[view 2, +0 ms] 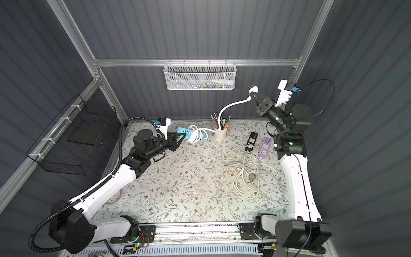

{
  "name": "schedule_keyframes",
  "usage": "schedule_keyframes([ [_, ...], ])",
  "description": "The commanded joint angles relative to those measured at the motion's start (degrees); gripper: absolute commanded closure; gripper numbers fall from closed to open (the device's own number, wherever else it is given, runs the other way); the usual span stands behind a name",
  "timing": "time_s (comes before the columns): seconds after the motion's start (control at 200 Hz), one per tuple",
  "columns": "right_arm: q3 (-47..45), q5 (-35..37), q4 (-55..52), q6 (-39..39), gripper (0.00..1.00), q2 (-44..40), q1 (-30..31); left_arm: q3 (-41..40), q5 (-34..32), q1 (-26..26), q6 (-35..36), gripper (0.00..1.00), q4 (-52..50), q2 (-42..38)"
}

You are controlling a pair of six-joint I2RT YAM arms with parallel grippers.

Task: Unwrap the cord wrapped around the power strip
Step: Unwrap the power cord from the power strip.

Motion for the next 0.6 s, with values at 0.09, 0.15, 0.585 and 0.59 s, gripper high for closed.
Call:
schedule_keyframes([
  [0.09, -5.1, 0.6, -12.6, -4.1, 1.00, -3.8, -0.3, 3.7, -9.5, 1.0, 4.9, 1.00, 5.6, -3.3],
  [0.15, -6.4, 1.0, -16.8, -5.4, 1.00, -4.4, 0.1, 4.4, -10.1, 1.0, 5.4, 1.00, 6.8, -2.8],
  [0.585, -19.2, 16.2, -31.0, -16.0, 1.00, -3.0, 10.9, 12.7, -4.9, 1.0, 4.8, 1.00, 10.1, 1.1],
  [0.59, -19.4, 16.4, -30.8, -16.0, 1.00, -2.8, 11.0, 12.8, -4.9, 1.0, 4.8, 1.00, 10.1, 1.1],
])
